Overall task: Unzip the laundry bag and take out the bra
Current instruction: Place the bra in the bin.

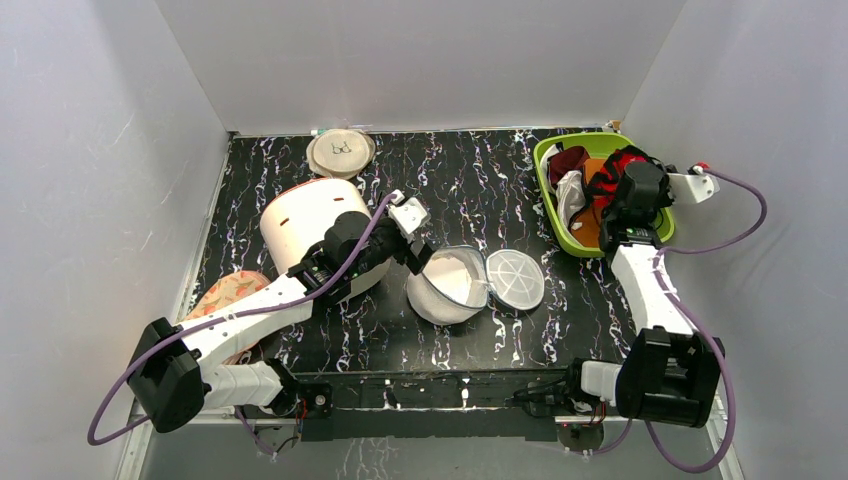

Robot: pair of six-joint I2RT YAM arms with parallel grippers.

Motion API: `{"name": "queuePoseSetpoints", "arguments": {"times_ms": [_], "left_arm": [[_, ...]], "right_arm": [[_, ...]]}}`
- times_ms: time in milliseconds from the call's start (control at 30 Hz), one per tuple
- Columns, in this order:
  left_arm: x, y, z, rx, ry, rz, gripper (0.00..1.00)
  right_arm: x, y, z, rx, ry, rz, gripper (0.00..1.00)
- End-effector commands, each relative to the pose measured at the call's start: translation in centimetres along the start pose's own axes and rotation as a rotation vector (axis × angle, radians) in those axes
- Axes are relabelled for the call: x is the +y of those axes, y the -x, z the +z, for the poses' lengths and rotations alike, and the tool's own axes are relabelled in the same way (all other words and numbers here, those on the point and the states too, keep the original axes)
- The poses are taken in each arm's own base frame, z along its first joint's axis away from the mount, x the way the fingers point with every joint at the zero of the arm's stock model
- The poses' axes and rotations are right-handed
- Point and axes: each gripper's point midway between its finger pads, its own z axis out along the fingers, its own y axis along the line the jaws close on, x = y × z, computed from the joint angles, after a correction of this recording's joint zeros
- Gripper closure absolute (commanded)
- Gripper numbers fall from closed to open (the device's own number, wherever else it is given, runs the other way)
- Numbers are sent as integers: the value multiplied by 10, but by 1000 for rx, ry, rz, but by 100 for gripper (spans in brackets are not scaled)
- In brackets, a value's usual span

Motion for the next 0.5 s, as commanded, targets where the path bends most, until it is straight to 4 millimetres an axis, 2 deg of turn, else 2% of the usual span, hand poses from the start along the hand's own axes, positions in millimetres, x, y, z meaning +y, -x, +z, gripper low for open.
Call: {"name": "queuePoseSetpoints", "arguments": {"times_ms": [0, 200, 300, 467], "left_arm": [[5, 15, -2, -55, 21, 8, 2], [7, 16, -2, -60, 20, -5, 2], [9, 18, -3, -65, 25, -8, 2], [8, 20, -4, -74, 24, -15, 2]], "right_arm": [[6, 6, 13, -81, 47, 161, 100], [-19, -53, 30, 1, 69, 150, 100], [-31, -77, 33, 48, 59, 112, 92], [-46, -90, 34, 92, 5, 25, 83]]}}
